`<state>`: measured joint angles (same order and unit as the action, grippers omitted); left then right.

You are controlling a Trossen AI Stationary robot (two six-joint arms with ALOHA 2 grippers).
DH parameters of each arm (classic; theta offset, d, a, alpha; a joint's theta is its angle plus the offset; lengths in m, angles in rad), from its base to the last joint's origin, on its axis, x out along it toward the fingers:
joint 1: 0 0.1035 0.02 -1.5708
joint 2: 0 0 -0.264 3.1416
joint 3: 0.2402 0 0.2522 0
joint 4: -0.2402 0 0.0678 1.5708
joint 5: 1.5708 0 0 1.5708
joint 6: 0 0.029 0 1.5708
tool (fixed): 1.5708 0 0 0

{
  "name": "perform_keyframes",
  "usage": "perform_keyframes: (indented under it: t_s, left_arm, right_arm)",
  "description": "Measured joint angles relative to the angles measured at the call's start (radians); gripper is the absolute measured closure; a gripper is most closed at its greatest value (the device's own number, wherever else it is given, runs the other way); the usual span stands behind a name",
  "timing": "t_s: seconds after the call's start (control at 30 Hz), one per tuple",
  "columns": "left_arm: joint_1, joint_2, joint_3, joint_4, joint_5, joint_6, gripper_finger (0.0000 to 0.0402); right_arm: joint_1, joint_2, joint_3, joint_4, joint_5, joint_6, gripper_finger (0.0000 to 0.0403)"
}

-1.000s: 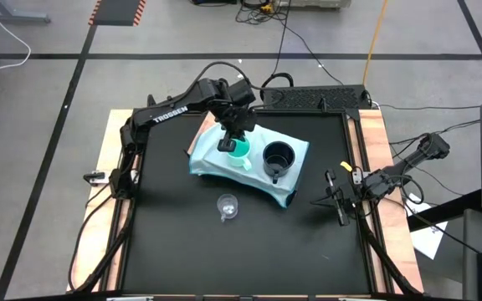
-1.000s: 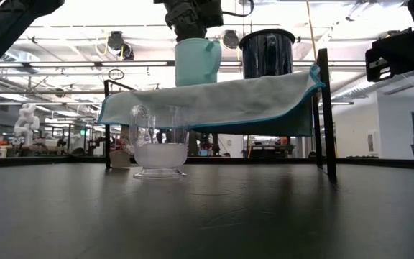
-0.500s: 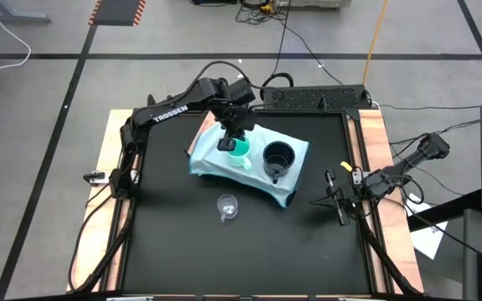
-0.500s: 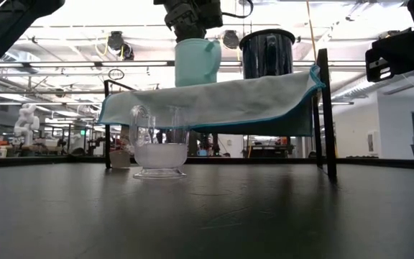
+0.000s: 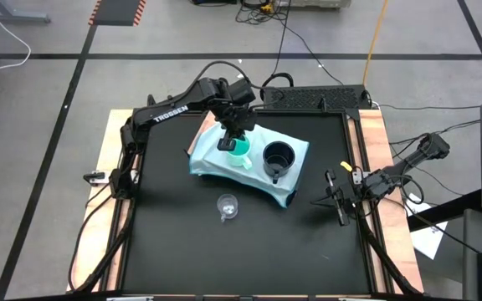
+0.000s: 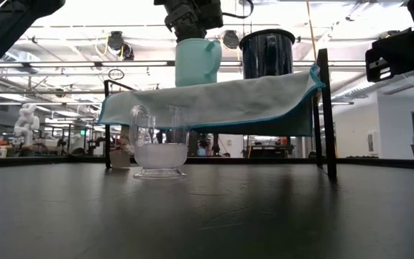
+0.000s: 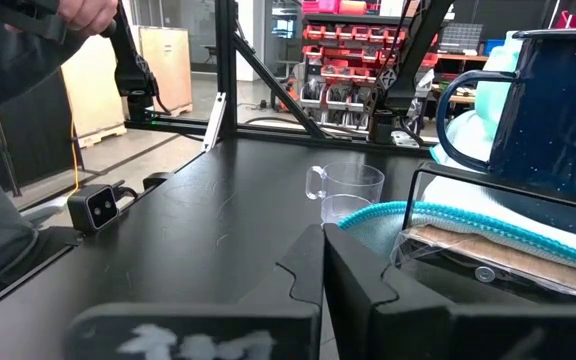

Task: Stack small to large cups/mugs on shelf
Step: Put the light blue mug on the shelf, then put the transparent mug on the shelf

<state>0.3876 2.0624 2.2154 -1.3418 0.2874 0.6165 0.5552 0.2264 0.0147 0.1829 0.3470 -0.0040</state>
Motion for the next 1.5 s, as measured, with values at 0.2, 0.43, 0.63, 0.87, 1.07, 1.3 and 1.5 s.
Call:
perform_keyframes:
  t_s: [0.2,0.43,0.63,0.87,1.07,1.3,1.5]
  left_arm:
    - [-0.014,0.001,0.000,-0.003,-0.001,-0.016,0.0366]
    - [-0.045,0.004,-0.002,-0.003,-0.007,-0.021,0.0310]
    - [-0.054,0.003,-0.002,-0.003,-0.032,-0.031,0.0266]
    - [-0.054,0.003,-0.002,-0.002,-0.032,-0.040,0.0248]
    - [-0.054,-0.021,-0.002,0.007,-0.036,-0.040,0.0247]
    - [-0.057,-0.111,-0.002,0.021,-0.060,-0.050,0.0247]
    - [-0.063,-0.235,-0.001,0.021,-0.083,-0.142,0.0248]
  right_arm:
    - [0.000,0.000,0.000,0.000,0.000,0.000,0.0403]
    - [0.000,0.000,0.000,0.000,0.000,0.000,0.0403]
    - [0.000,0.000,0.000,0.000,0.000,0.016,0.0403]
    - [0.000,0.000,0.000,0.000,0.000,0.016,0.0403]
    - [0.000,0.000,0.000,0.000,0.000,0.016,0.0403]
    - [0.000,0.000,0.000,0.000,0.000,0.015,0.0403]
    - [0.000,0.000,0.000,0.000,0.000,0.014,0.0403]
